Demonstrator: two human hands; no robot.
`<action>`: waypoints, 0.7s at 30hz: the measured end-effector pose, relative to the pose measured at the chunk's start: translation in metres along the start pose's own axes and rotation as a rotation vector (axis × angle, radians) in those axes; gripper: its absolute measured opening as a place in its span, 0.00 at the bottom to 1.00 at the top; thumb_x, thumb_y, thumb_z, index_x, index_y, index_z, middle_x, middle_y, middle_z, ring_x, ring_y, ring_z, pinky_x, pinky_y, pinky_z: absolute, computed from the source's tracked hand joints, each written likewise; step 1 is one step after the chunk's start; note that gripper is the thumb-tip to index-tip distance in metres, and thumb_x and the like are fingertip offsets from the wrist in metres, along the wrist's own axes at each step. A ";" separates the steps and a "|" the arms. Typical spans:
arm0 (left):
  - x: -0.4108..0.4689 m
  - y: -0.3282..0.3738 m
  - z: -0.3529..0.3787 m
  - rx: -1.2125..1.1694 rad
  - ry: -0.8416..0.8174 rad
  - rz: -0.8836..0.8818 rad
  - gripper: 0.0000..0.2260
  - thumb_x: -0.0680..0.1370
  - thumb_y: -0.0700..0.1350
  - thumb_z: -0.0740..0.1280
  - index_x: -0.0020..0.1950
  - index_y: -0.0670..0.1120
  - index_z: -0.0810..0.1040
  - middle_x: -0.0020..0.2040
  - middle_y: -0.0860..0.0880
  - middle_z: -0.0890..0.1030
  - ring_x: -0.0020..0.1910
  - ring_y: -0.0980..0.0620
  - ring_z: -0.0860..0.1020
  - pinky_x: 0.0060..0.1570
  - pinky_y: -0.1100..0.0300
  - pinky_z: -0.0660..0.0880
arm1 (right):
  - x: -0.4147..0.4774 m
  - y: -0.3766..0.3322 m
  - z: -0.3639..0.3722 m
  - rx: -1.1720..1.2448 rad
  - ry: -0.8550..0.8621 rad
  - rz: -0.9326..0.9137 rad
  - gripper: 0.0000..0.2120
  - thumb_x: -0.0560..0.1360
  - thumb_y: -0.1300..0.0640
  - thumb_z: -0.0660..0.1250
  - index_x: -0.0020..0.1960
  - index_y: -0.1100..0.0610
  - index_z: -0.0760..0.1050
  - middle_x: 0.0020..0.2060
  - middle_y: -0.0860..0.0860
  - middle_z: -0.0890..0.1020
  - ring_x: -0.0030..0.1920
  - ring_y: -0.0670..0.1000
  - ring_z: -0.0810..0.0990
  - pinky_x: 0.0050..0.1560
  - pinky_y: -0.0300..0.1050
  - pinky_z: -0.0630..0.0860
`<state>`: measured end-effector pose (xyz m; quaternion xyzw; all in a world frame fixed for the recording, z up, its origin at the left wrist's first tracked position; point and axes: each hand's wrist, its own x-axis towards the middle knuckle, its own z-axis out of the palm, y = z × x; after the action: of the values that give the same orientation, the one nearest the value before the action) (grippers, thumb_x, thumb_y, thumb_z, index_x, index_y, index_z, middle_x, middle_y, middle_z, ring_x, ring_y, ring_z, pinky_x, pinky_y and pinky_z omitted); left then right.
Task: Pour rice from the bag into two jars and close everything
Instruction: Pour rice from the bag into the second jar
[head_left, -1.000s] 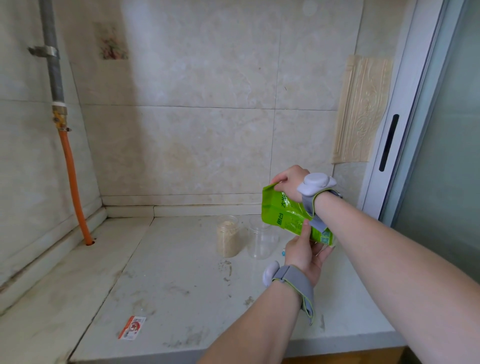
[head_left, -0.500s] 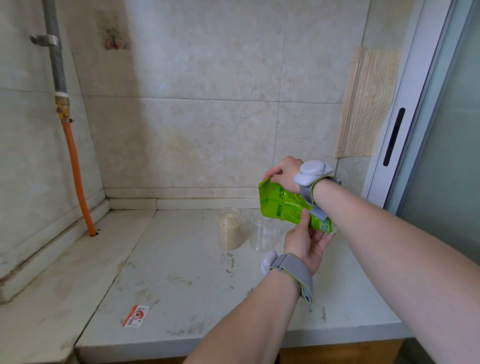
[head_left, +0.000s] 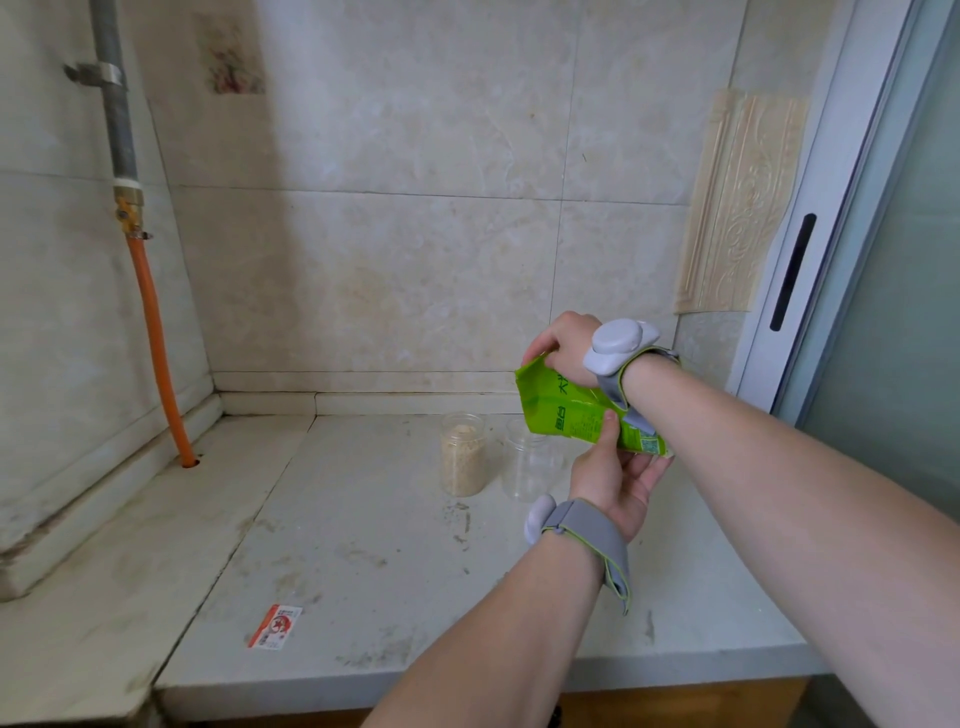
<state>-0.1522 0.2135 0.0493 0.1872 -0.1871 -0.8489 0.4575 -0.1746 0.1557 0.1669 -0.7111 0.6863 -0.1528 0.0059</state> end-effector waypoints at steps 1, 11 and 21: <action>-0.001 0.000 0.001 -0.007 0.002 -0.002 0.11 0.79 0.47 0.65 0.46 0.39 0.76 0.35 0.43 0.81 0.31 0.48 0.83 0.32 0.54 0.81 | 0.000 0.000 0.001 -0.003 0.004 -0.005 0.21 0.72 0.65 0.59 0.50 0.44 0.83 0.51 0.49 0.84 0.52 0.54 0.81 0.56 0.45 0.79; 0.001 0.000 -0.004 -0.020 -0.008 0.000 0.10 0.80 0.47 0.64 0.47 0.39 0.77 0.38 0.42 0.83 0.33 0.48 0.83 0.34 0.53 0.82 | -0.001 0.000 0.006 0.005 0.047 -0.019 0.21 0.71 0.67 0.58 0.44 0.46 0.84 0.44 0.48 0.81 0.48 0.53 0.79 0.49 0.40 0.76; 0.005 0.001 -0.005 -0.002 -0.001 0.003 0.10 0.80 0.47 0.64 0.51 0.39 0.75 0.43 0.41 0.81 0.44 0.44 0.81 0.43 0.50 0.81 | -0.006 0.000 0.003 -0.116 0.038 -0.110 0.20 0.71 0.66 0.57 0.42 0.48 0.84 0.38 0.48 0.78 0.46 0.54 0.78 0.52 0.46 0.78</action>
<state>-0.1518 0.2081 0.0445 0.1860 -0.1869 -0.8484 0.4589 -0.1741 0.1610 0.1623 -0.7437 0.6540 -0.1266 -0.0568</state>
